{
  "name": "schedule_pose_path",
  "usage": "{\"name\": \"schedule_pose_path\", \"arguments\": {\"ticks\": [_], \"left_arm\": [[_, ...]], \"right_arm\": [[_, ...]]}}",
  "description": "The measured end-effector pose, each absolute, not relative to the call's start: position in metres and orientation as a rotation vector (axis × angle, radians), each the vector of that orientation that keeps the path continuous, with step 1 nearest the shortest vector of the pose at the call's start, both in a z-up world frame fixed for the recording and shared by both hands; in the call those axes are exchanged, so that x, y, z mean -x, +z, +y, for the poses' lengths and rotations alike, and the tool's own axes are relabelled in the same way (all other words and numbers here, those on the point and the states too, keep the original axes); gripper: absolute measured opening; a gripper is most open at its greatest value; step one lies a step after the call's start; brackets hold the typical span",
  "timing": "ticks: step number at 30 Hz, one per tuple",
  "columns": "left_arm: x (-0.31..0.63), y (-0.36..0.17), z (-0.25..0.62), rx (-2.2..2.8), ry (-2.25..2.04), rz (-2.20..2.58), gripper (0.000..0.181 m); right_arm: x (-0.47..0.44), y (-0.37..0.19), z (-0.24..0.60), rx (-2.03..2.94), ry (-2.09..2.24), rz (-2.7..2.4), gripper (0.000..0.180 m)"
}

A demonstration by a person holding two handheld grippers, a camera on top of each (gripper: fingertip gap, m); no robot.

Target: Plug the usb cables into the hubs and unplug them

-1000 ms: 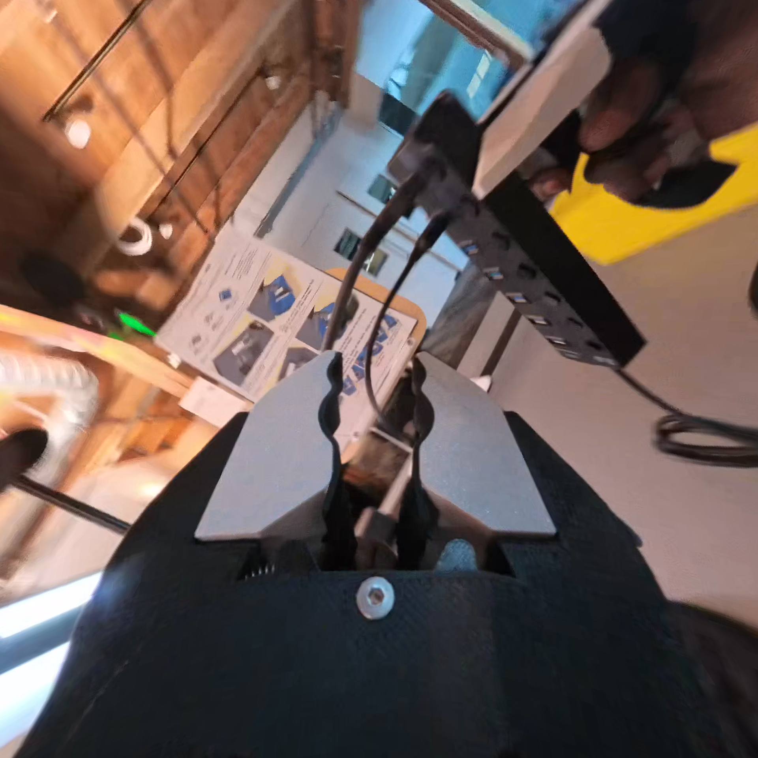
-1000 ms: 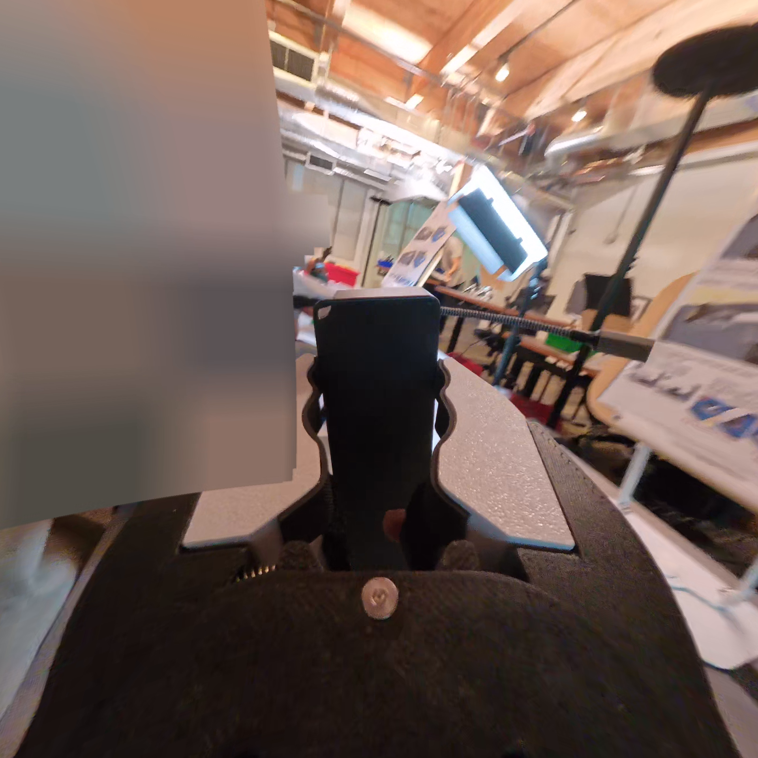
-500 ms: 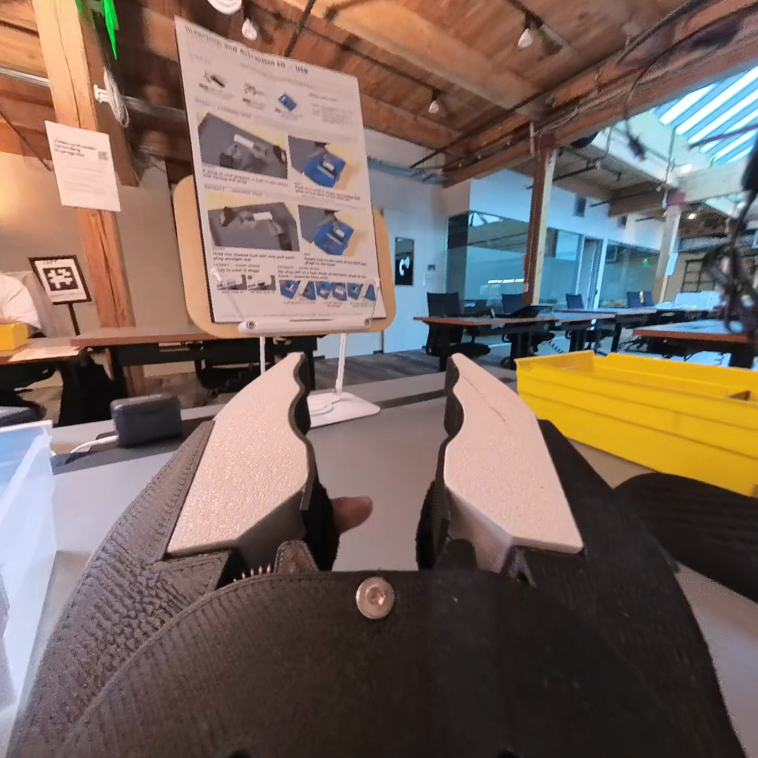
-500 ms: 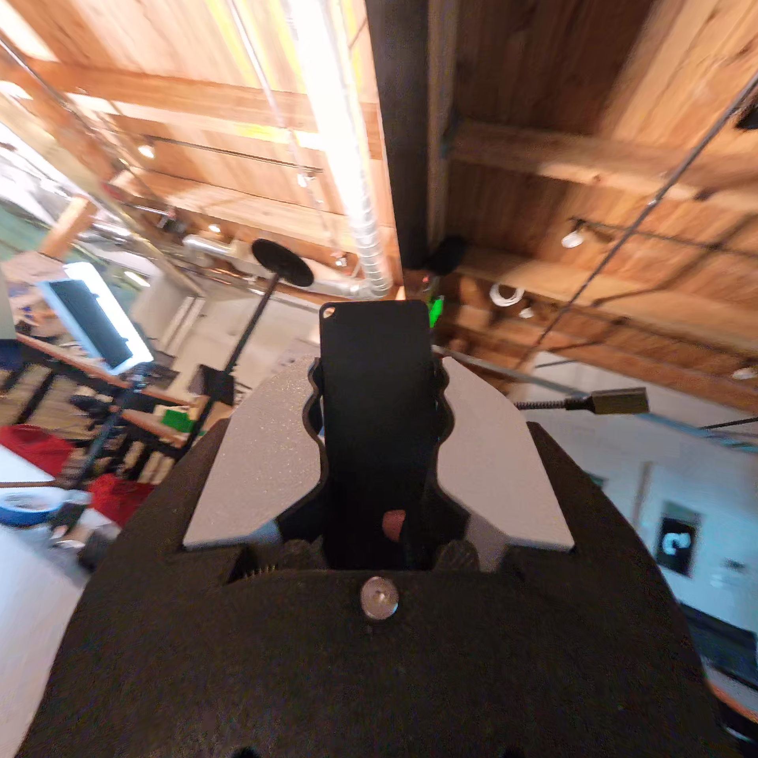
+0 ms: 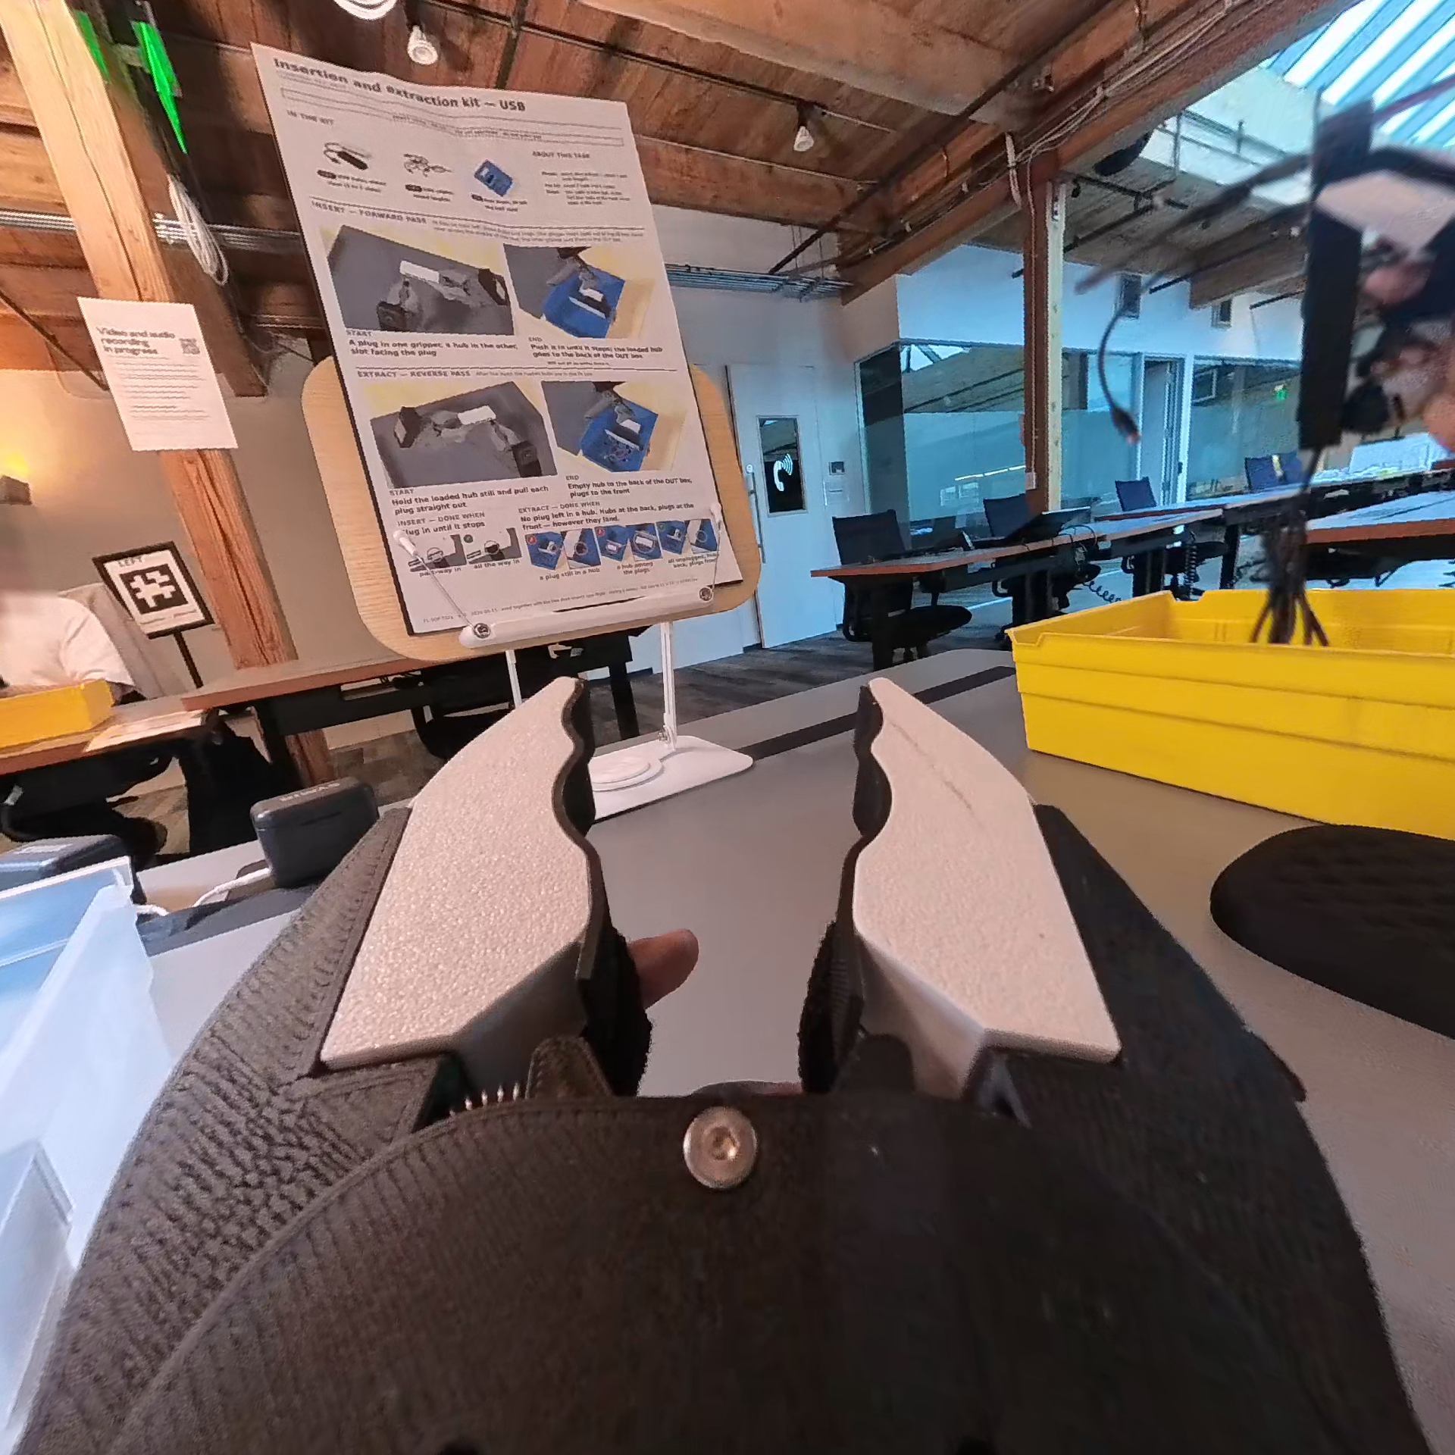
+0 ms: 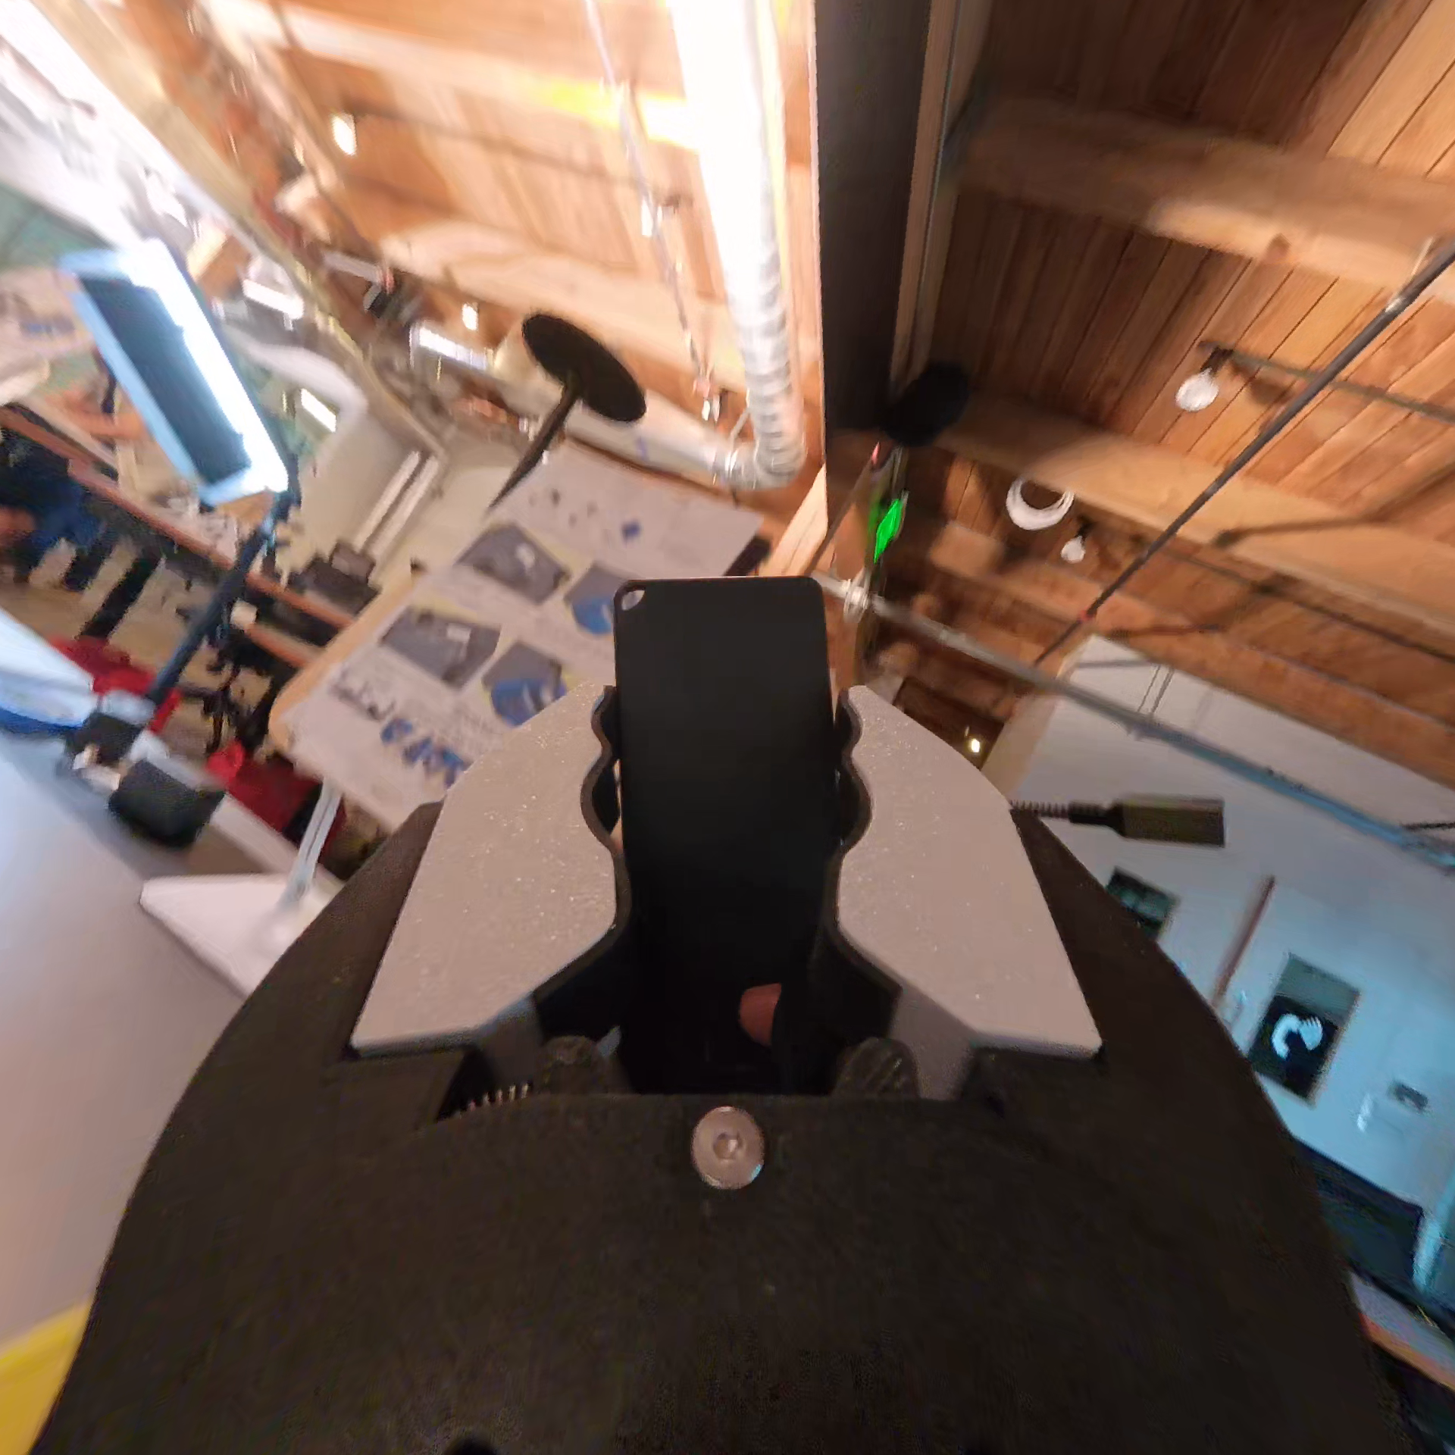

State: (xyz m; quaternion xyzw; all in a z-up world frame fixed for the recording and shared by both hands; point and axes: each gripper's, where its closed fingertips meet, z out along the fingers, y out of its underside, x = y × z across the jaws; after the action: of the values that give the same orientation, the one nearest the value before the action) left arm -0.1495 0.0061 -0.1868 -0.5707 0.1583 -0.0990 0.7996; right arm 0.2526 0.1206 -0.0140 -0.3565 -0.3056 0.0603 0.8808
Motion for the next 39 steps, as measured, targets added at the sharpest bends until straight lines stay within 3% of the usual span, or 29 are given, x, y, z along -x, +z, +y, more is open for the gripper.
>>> {"name": "schedule_pose_path", "arguments": {"ticks": [13,23,29,32,36,39], "left_arm": [[0.139,-0.188,0.005,1.210,-0.157,0.407,0.062],[0.139,-0.190,0.006,1.222,-0.162,0.402,0.062],[0.139,-0.190,0.006,1.226,-0.176,0.405,0.062],[0.136,-0.193,0.006,1.234,-0.177,0.421,0.062],[0.134,-0.194,0.006,1.243,-0.181,0.431,0.064],[0.131,-0.193,0.006,1.241,-0.217,0.423,0.079]], "right_arm": [[-0.260,-0.190,0.126,1.663,0.104,-1.053,0.054],[-0.237,-0.244,0.128,2.076,0.321,-1.155,0.056],[-0.222,-0.254,0.139,2.145,0.459,-1.080,0.062],[-0.225,-0.260,0.136,2.182,0.364,-1.089,0.087],[-0.221,-0.210,0.132,1.942,0.274,-0.863,0.109],[-0.218,-0.178,0.098,1.812,0.222,-0.699,0.114]]}}
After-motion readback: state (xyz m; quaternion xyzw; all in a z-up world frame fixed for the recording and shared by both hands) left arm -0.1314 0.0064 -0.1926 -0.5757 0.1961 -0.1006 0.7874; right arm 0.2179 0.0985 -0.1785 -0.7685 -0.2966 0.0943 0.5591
